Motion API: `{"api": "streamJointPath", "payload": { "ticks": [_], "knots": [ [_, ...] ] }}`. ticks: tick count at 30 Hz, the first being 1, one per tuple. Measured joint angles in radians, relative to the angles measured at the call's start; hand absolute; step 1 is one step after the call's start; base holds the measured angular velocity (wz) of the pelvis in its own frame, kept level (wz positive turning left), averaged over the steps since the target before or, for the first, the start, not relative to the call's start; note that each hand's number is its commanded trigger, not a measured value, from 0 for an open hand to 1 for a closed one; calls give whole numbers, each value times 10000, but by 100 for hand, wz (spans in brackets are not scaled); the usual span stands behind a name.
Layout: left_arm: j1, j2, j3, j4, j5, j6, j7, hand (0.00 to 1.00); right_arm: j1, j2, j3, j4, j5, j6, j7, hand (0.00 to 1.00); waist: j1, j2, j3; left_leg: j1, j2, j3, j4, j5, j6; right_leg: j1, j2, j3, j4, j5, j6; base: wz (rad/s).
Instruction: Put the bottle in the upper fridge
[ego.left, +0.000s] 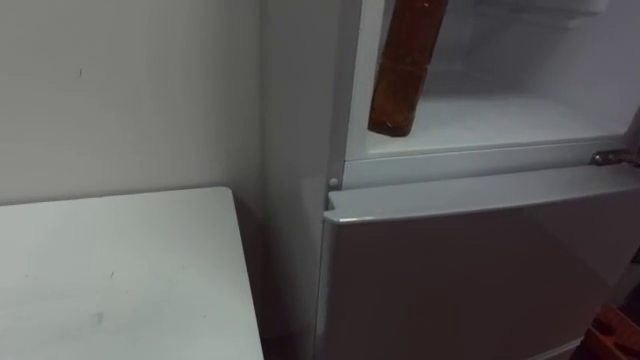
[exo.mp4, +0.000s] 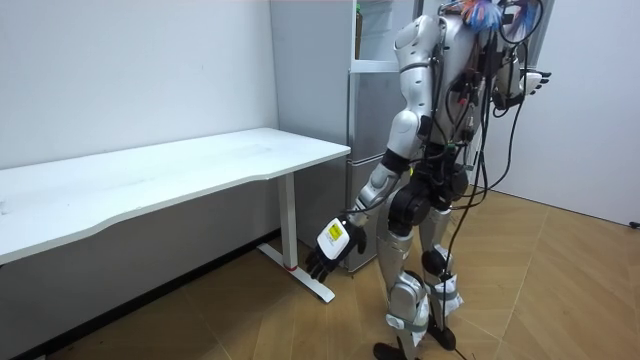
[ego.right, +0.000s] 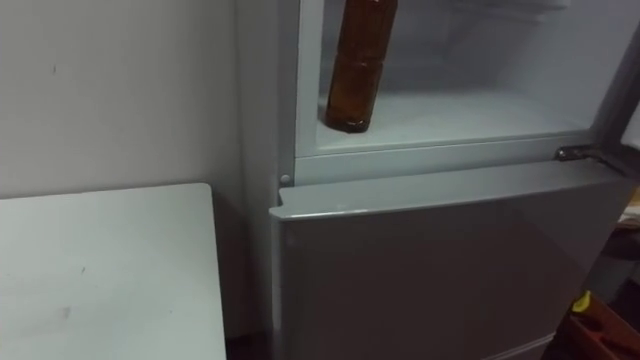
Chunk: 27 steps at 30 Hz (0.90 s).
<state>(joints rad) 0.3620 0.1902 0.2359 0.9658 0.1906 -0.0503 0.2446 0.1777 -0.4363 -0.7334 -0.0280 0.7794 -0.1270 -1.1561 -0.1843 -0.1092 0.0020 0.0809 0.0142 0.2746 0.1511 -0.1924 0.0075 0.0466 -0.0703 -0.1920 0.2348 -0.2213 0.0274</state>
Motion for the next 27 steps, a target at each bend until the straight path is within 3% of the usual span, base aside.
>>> {"api": "streamJointPath", "payload": {
  "ticks": [8, 13, 17, 27],
  "knots": [
    [-70, -58, -6, 96, 220, 0, -132, 0, 0, 37, 146, -325, -195, 113, -224, 0, 19, 37, 2, -77, -18, -4, 120, -1, -1, -201, -70, 5, 287, -131, -18, 0],
    [-232, -119, -25, 423, 211, -5, -132, 0, 3, 88, 450, -770, -575, 113, -222, 0, 225, 219, 64, 31, -26, 25, 114, -2, 3, -227, -73, 163, 418, -145, -25, -10],
    [-199, -157, -21, 485, 223, -5, -167, 0, 11, 500, 596, -1497, -893, 120, -220, 0, 281, 328, 81, 41, -21, 91, 143, 14, 1, -267, -66, 228, 485, -141, -32, -3],
    [-217, -211, -217, 1152, 391, 7, -185, 0, 37, 709, 1408, -1977, -1234, 81, -221, 0, 355, 380, 70, 17, 16, 276, 170, 15, 3, -364, -70, 279, 569, -89, -72, -5]
  ]
}}
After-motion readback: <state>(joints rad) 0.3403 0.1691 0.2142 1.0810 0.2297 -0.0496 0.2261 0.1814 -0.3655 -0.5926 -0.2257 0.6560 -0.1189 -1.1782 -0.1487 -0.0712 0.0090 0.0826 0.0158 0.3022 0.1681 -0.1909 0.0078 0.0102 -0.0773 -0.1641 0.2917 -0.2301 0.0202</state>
